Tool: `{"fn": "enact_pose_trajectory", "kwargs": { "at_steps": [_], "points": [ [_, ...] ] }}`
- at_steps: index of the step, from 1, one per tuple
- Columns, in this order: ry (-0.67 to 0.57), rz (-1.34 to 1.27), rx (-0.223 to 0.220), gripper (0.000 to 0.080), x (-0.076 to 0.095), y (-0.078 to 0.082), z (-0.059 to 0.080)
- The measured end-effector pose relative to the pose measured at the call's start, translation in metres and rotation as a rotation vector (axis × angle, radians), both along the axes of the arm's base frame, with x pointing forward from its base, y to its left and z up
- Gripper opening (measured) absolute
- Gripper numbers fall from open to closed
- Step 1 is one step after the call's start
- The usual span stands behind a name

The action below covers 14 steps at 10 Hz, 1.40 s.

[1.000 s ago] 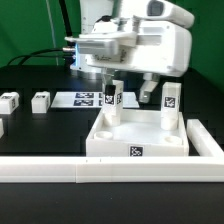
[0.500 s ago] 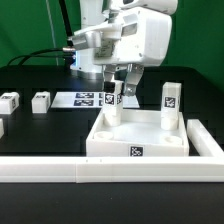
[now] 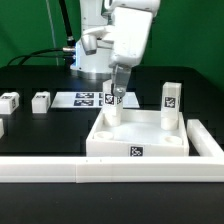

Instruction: Assemble square table

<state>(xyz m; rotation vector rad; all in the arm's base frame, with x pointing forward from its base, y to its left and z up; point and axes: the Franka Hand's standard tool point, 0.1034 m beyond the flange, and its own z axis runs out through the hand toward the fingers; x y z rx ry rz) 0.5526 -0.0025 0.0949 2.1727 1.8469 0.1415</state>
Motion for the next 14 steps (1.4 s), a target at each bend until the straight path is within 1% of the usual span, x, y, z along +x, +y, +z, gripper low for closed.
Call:
{"fn": "enact_pose_trajectory", "kwargs": {
  "at_steps": [2,3,4,5,6,8,9,10,11,13,14],
  "points": [
    [-0.002,-0.128,0.027,0.0649,-0.005,-0.014,0.000],
    [-0.005,-0.158,0.029,0.0649,-0.005,-0.023,0.001],
    [-0.005,-0.229,0.045,0.0649,-0.006,-0.034,0.002],
    [-0.007,-0.274,0.057,0.0649,-0.006,-0.040,0.002],
    [-0.022,-0.386,0.092,0.0649,-0.006,-0.037,0.001],
    [-0.033,-0.489,0.127,0.0649,-0.005,-0.035,0.000],
    [-0.044,-0.572,0.153,0.0649,-0.005,-0.034,0.001],
    [-0.055,-0.685,0.183,0.0649,-0.010,-0.038,0.000],
    [-0.050,-0.803,0.204,0.0649,-0.017,-0.047,-0.001],
    [-0.015,-0.971,0.220,0.0649,-0.027,-0.074,-0.004],
    [0.001,-1.037,0.228,0.0649,-0.032,-0.084,-0.005]
  ]
}}
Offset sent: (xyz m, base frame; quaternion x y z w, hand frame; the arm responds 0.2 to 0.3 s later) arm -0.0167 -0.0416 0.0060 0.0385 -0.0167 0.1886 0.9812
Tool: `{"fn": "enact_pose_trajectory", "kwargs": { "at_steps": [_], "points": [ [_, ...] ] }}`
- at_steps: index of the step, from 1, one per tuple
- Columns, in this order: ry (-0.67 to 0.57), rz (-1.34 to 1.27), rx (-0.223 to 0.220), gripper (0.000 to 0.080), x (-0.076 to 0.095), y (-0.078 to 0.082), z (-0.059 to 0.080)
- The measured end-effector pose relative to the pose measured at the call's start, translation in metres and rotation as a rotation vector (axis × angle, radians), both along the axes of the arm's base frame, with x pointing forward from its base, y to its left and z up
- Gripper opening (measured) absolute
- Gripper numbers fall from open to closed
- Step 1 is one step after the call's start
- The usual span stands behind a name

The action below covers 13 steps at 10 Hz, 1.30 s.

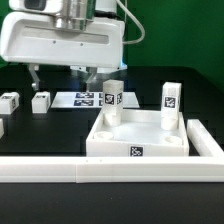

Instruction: Assemble square table

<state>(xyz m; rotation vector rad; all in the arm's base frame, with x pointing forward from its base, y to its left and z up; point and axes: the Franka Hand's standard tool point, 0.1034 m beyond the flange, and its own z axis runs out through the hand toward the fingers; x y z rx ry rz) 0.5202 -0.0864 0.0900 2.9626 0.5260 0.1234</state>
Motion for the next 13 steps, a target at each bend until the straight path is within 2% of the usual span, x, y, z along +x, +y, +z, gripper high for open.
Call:
{"fn": "enact_pose_trajectory", "kwargs": {
  "at_steps": [1,3,4,6,8,11,13],
  "points": [
    [0.019,-0.058,0.012,0.0649,-0.009,-0.010,-0.002],
    [0.038,-0.195,0.039,0.0649,-0.034,-0.018,-0.013],
    [-0.005,-0.310,0.052,0.0649,-0.028,-0.022,-0.010],
    [-0.016,-0.412,0.071,0.0649,-0.027,-0.019,-0.011],
    [-0.012,-0.398,0.071,0.0649,-0.029,-0.020,-0.012],
    [0.010,-0.337,0.070,0.0649,-0.079,-0.038,-0.027],
    [0.026,-0.262,0.063,0.0649,-0.104,-0.048,-0.032]
  ]
}}
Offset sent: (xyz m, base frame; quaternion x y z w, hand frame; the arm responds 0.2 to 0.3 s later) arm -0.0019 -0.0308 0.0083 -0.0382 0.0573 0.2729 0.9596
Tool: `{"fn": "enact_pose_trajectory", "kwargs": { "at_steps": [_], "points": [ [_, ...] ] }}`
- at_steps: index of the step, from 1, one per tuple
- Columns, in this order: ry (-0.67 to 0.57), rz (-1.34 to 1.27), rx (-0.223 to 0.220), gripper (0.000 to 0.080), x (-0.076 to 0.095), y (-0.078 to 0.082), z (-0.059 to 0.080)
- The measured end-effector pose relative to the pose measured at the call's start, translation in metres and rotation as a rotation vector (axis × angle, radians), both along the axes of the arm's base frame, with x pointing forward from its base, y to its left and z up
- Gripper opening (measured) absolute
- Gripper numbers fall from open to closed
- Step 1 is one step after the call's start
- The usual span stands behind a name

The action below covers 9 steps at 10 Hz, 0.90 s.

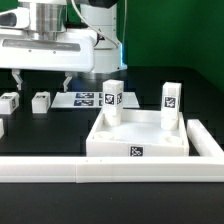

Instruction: Assemble square table

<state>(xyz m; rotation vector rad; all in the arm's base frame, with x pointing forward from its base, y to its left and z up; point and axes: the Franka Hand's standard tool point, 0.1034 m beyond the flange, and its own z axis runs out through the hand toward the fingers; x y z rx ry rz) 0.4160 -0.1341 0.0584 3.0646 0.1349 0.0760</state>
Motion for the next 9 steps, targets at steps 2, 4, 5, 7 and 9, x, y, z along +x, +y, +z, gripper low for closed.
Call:
{"fn": "enact_pose_trajectory", "kwargs": {
  "at_steps": [2,4,5,7,9],
  "points": [
    [0.007,0.009,0.001,0.0649,-0.005,-0.005,-0.001],
    [0.008,0.010,0.001,0.0649,-0.005,-0.004,-0.002],
    [0.009,0.017,0.000,0.0649,-0.006,-0.005,-0.002],
    [0.015,0.067,-0.009,0.0649,-0.024,-0.010,-0.009],
    [0.039,0.087,-0.005,0.0649,-0.043,-0.013,-0.016]
  ]
}}
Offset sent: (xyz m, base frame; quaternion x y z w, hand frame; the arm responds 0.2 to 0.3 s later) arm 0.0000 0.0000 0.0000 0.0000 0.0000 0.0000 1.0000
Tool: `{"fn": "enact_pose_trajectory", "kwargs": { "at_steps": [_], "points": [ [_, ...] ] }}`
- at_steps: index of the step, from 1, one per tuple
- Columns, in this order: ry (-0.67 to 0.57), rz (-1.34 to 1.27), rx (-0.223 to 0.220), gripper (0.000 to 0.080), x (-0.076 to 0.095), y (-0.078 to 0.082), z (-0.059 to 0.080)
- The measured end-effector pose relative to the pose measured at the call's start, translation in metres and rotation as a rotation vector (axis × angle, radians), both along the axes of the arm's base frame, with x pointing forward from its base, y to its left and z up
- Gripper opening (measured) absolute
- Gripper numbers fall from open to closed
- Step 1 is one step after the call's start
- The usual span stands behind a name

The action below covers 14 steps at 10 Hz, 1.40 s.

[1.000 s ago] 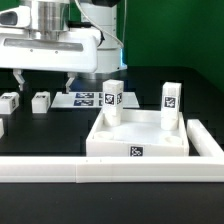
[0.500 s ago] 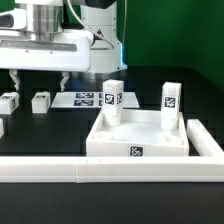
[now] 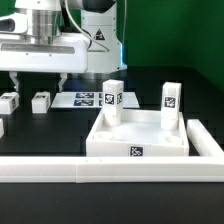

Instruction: Assemble square table

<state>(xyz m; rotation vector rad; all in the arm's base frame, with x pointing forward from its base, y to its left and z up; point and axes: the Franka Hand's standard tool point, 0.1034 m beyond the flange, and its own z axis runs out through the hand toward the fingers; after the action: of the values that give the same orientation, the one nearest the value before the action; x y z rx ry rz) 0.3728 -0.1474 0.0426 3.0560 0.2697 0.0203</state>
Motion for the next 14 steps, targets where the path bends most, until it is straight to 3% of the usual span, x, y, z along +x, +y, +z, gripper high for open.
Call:
{"fn": "enact_pose_trajectory", "kwargs": {
  "at_steps": [4,6,9,14],
  "points": [
    [0.061,0.000,0.029,0.0649,0.000,0.009,-0.003],
    [0.212,-0.005,0.051,0.0649,0.011,0.016,-0.004],
    [0.389,-0.008,-0.016,0.0649,0.016,0.009,-0.002],
    [0.662,0.003,-0.044,0.0649,0.010,0.013,-0.008]
  ]
}}
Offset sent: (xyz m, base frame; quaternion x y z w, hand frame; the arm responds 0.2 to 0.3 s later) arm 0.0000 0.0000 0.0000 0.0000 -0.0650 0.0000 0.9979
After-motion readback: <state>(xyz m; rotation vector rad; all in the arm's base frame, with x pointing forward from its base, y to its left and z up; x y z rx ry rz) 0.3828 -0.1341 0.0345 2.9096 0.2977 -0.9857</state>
